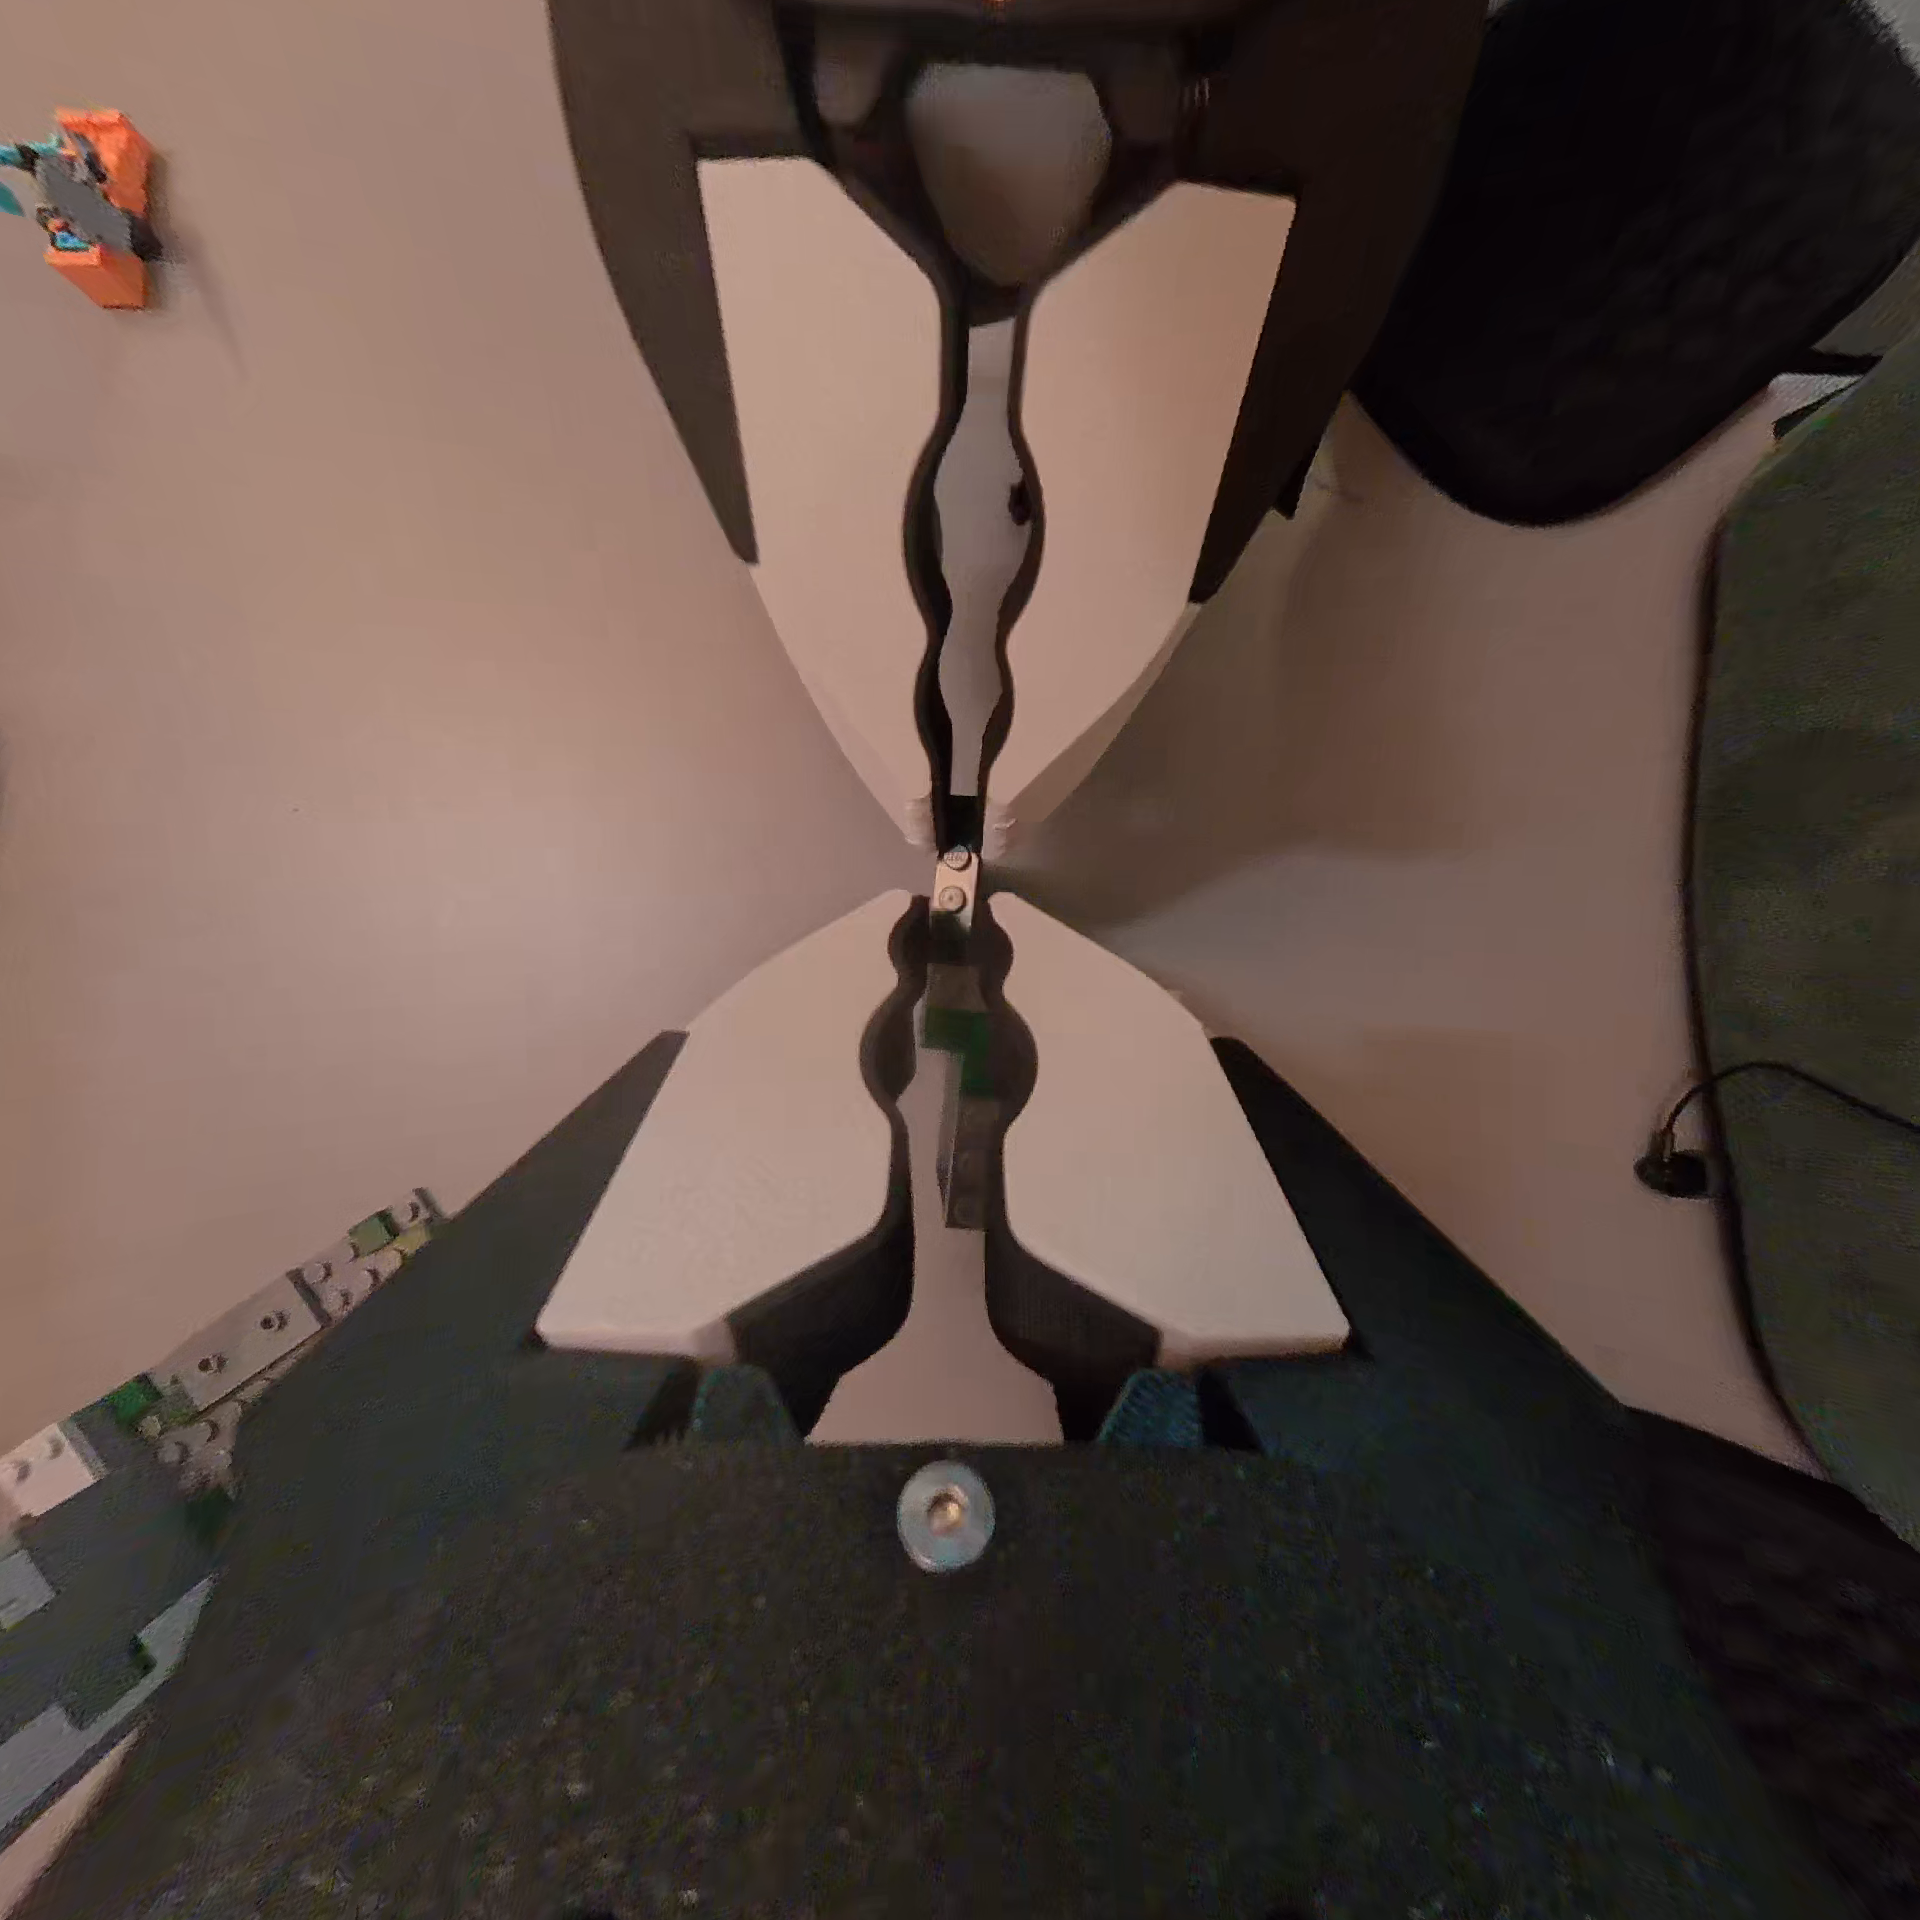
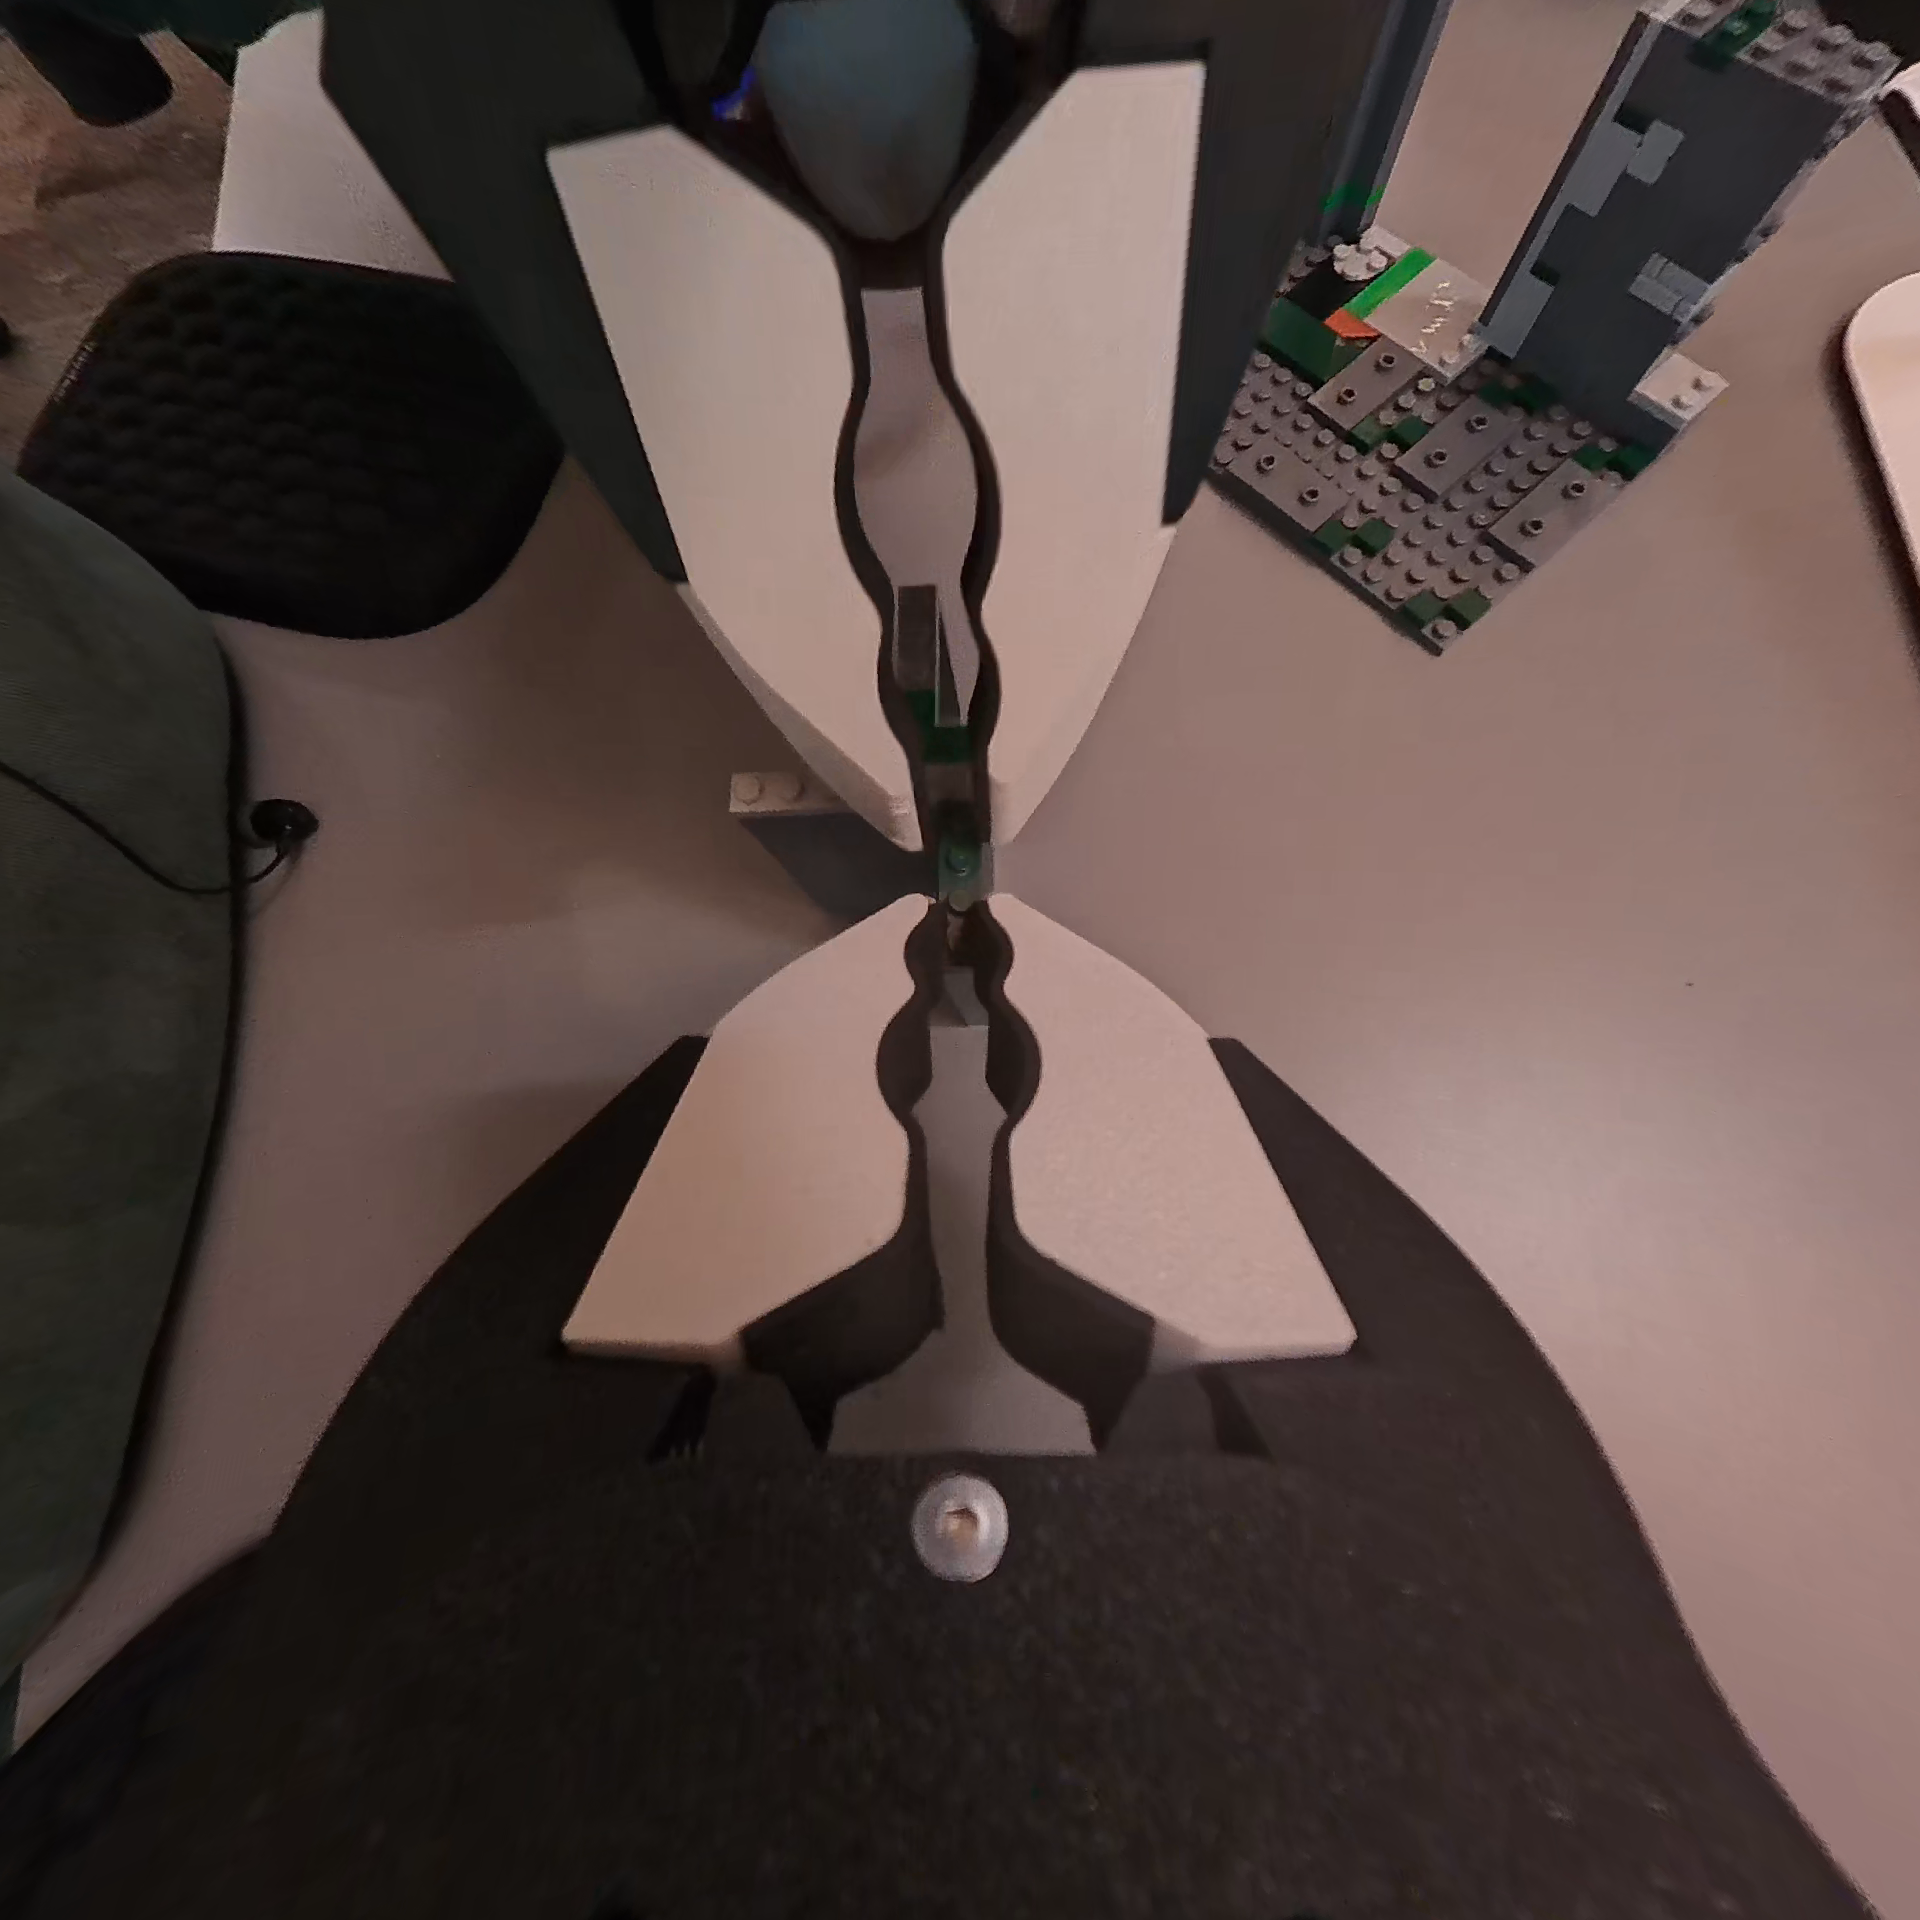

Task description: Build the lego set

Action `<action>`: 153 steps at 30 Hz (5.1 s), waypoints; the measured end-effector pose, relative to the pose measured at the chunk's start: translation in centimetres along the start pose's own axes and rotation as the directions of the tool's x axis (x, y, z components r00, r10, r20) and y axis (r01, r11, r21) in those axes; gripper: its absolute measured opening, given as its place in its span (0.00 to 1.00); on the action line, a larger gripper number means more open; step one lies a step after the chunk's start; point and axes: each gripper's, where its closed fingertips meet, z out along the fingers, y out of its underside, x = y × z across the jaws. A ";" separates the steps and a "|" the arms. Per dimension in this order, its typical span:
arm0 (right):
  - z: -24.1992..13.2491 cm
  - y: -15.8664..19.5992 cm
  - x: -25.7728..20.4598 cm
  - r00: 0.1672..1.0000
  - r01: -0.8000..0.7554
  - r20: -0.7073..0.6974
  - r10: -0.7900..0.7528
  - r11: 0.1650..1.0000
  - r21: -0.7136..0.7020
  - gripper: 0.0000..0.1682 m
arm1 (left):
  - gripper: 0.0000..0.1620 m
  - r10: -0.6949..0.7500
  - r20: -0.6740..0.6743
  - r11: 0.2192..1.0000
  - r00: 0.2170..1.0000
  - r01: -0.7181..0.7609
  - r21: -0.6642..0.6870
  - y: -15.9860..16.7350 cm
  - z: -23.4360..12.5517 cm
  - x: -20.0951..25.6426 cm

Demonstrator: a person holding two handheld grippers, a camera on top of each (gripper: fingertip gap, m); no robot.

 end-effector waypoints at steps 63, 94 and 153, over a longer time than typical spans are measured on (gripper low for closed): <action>0.3 0.1 -0.2 0.974 0.206 -0.079 -0.211 0.976 -0.063 0.03 | 0.01 0.029 -0.008 0.992 1.000 -0.030 -0.124 0.6 0.3 0.2; 0.2 -0.9 0.9 0.930 -0.289 0.237 0.282 0.957 -0.005 0.07 | 0.12 -0.117 0.154 0.962 0.981 0.074 0.263 2.2 -1.8 0.5; -0.9 2.7 -5.1 0.553 -0.544 0.576 0.602 0.785 -0.297 0.13 | 0.06 0.270 -0.039 0.865 0.962 -0.224 0.450 2.1 1.8 3.9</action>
